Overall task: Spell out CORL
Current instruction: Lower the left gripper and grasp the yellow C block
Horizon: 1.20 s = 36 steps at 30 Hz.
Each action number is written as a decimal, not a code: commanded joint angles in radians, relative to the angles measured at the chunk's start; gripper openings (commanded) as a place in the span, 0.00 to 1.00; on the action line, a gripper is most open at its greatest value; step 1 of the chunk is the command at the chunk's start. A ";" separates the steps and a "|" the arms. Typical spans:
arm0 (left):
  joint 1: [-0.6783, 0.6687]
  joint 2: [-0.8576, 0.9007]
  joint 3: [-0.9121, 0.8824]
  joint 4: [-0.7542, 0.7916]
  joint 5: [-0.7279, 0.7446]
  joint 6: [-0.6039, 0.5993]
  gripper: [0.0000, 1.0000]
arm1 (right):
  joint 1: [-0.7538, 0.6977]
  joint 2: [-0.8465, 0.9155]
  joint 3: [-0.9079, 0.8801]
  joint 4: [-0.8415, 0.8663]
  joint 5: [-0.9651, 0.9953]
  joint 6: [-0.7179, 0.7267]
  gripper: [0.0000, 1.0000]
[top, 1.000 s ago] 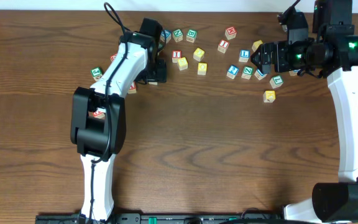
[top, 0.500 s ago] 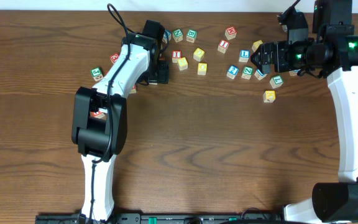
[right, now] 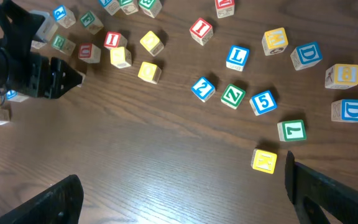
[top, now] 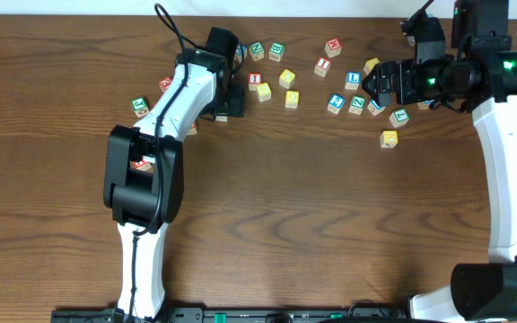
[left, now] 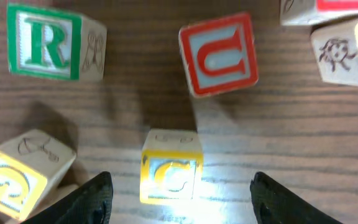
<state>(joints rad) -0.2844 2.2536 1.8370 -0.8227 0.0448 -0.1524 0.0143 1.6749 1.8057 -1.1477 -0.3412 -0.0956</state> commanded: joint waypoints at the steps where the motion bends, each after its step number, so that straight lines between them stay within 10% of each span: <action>1: 0.000 0.015 -0.026 0.021 -0.019 0.021 0.70 | 0.000 0.001 0.024 -0.001 -0.009 -0.006 0.99; 36: -0.002 0.043 -0.066 0.074 -0.020 0.020 0.37 | -0.002 0.001 0.024 -0.001 -0.009 -0.006 0.99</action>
<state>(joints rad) -0.2844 2.2875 1.7779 -0.7506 0.0448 -0.1337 0.0143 1.6749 1.8057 -1.1477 -0.3412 -0.0956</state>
